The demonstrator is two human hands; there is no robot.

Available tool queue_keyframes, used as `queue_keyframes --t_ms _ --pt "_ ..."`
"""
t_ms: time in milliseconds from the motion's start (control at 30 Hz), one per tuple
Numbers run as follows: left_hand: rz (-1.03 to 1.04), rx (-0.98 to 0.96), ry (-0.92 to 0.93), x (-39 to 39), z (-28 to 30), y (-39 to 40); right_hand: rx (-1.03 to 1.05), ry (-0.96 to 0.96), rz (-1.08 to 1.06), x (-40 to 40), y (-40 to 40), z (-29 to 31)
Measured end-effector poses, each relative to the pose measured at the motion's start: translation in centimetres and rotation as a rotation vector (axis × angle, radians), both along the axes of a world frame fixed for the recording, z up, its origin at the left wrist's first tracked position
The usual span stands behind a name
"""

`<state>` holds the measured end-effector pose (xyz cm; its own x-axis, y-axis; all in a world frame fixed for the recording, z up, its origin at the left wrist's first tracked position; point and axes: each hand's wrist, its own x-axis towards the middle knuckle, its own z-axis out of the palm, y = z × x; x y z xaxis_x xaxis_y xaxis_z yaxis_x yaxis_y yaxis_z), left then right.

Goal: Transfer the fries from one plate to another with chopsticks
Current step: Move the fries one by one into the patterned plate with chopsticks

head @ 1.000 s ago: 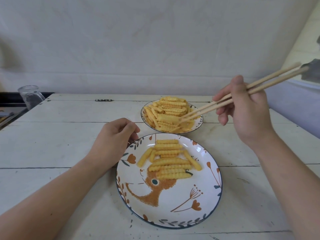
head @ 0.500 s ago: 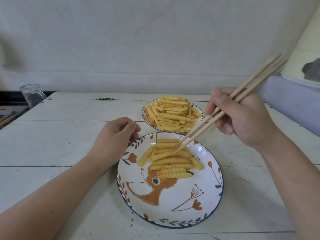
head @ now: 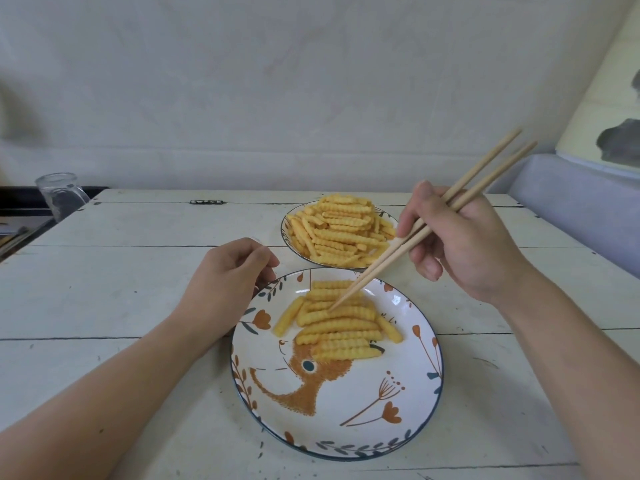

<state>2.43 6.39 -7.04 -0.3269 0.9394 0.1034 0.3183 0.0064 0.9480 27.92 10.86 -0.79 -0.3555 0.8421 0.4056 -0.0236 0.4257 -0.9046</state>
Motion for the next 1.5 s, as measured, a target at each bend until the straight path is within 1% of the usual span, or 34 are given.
queue_keyframes --t_ms 67,133,167,233,300,433,533,633,733,833,933,1100,1233,1333,1433,1500 --pt "-0.001 0.001 -0.001 0.0 0.0 0.0 0.010 0.081 -0.051 0.3 0.4 0.1" --pt "-0.004 0.001 -0.004 0.0 0.0 0.0 0.063 0.146 -0.150 0.8 1.0 0.1" --pt "-0.007 0.002 -0.006 -0.1 -0.1 0.0 0.111 0.128 -0.215 1.1 1.3 -0.1" --pt "-0.006 0.005 -0.005 -0.1 -0.1 0.0 0.204 0.015 -0.333 1.3 1.7 -0.6" --pt "-0.003 0.008 0.001 0.0 -0.1 0.0 0.238 -0.073 -0.370 1.2 1.8 -1.4" --pt "-0.005 0.007 -0.008 -0.1 -0.1 0.0 0.229 -0.155 -0.344 0.7 2.0 -2.2" --pt "-0.006 0.010 -0.003 -0.1 -0.1 0.0 0.195 -0.144 -0.324 0.7 2.3 -2.4" --pt "-0.004 0.007 0.005 0.0 0.0 -0.1 0.203 -0.046 -0.351 0.8 2.4 -2.1" --pt "-0.005 0.008 -0.004 0.0 0.0 -0.1 0.172 0.114 -0.359 1.2 2.1 -0.8" --pt "-0.007 0.010 0.000 0.0 0.0 0.0 0.060 0.229 -0.224 1.4 1.1 0.6" --pt "-0.006 0.011 -0.006 -0.1 -0.1 0.0 -0.022 0.186 -0.099 1.0 0.1 1.1" --pt "-0.007 0.005 -0.006 -0.1 -0.1 0.0 -0.025 0.041 -0.028 0.5 -0.5 0.8" --pt "-0.006 0.002 -0.012 -0.1 -0.1 0.0 0.001 -0.019 -0.038 1.0 -0.4 0.9" --pt "-0.005 0.003 0.002 0.0 0.0 0.0 0.005 0.019 -0.065 1.3 0.0 1.0" --pt "0.001 0.003 0.012 0.0 0.0 0.0 0.070 0.135 -0.204 1.1 0.6 0.7" --pt "0.001 0.003 0.014 0.0 0.0 0.0 0.121 0.139 -0.353 1.1 1.2 0.2"
